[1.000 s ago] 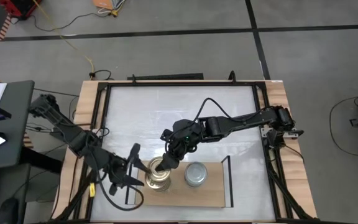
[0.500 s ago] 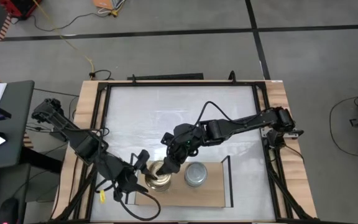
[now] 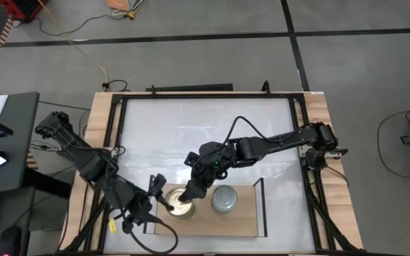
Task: Stack canned seafood by type on shelf
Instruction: Stack the blue tuna can on top of the blue tuna can on the shelf
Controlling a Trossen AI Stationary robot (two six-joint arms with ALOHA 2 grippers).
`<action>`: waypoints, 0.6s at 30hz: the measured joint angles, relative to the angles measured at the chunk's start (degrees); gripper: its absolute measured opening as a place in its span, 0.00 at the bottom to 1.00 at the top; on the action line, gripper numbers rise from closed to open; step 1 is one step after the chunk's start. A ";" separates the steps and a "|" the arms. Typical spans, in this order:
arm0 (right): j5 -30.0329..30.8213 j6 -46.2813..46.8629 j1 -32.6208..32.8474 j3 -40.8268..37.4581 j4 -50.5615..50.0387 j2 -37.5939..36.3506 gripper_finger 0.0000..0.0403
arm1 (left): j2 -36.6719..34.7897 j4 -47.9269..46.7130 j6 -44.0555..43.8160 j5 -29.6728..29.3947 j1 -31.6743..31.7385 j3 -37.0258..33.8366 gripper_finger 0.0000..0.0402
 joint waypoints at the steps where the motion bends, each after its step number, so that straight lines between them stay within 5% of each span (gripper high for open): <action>1: -0.02 -0.02 0.02 0.00 0.00 0.00 0.88 | -0.01 -0.09 -0.14 0.00 -0.11 -0.01 0.53; 18: -3.58 -2.46 -1.72 0.02 -4.74 0.00 0.88 | -0.64 -1.26 -1.60 -0.62 -0.84 -0.14 0.53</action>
